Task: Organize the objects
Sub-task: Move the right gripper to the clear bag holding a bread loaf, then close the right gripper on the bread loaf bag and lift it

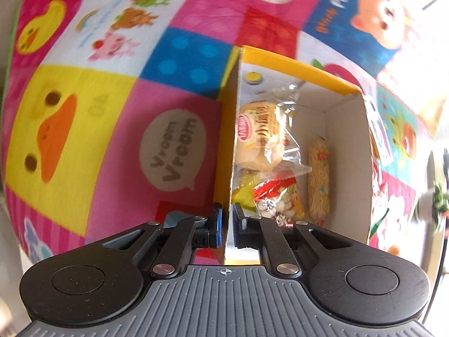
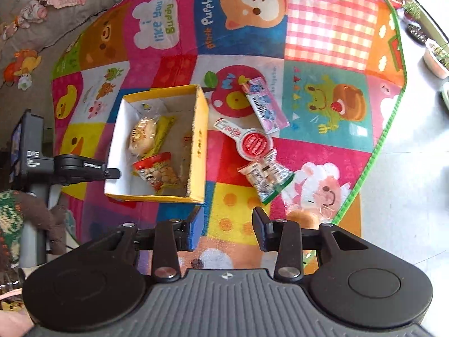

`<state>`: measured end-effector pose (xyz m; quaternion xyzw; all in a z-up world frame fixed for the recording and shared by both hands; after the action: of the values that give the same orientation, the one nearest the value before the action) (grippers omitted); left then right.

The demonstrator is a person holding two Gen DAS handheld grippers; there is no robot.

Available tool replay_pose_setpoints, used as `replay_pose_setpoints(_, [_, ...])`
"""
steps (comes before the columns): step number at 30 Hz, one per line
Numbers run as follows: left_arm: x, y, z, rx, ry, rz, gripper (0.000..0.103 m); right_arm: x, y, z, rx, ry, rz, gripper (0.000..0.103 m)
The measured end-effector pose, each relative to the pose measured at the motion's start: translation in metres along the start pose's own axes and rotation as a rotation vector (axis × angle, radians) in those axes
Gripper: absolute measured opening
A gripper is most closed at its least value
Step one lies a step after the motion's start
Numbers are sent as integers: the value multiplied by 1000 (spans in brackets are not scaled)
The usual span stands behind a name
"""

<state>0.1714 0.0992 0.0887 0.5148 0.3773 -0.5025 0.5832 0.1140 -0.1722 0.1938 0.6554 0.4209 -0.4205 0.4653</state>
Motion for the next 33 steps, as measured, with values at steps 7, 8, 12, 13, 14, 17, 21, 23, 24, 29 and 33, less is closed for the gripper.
replay_pose_setpoints(7, [2, -5, -2, -6, -16, -18, 9, 25, -32, 93, 245, -67, -40, 62])
replay_pose_setpoints(8, [1, -5, -4, -11, -22, -19, 9, 27, -36, 106, 276, -86, -35, 63])
replay_pose_setpoints(12, [2, -4, -6, -17, -23, -33, 9, 37, -46, 137, 310, -117, -29, 69])
replay_pose_setpoints(13, [3, -4, -5, -20, -18, -35, 9, 41, -45, 139, 304, -106, -32, 73])
replay_pose_setpoints(14, [3, -3, -4, -23, -14, -38, 9, 46, -44, 138, 297, -97, -34, 74])
replay_pose_setpoints(17, [3, -4, 2, -15, 4, -46, 9, 68, -34, 128, 269, -87, -44, 81])
replay_pose_setpoints(21, [3, -7, 7, 6, 20, -77, 9, 106, -19, 115, 231, -96, -86, 82])
replay_pose_setpoints(23, [4, -10, 10, 32, 26, -95, 9, 126, -14, 109, 201, -106, -115, 83])
replay_pose_setpoints(24, [5, -11, 11, 45, 30, -97, 9, 136, -13, 106, 178, -131, -127, 83])
replay_pose_setpoints(29, [7, -12, 15, 51, 49, -100, 9, 158, -10, 98, 102, -215, -187, 56])
replay_pose_setpoints(33, [7, -10, 15, 50, 38, -66, 9, 137, -8, 90, 80, -183, -170, 54])
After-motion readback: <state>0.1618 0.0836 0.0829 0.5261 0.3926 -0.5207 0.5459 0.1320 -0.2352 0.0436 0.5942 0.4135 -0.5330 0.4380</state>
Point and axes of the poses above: each gripper's, at about its wrist camera, not at the fingertips, and x roughly the way its jaws point, z to its right, y to its top, the point moved 1 cm from there along x, roughly the way its jaws point, and after that the axes turned 13 degrees about x, right-handed, at the moved point
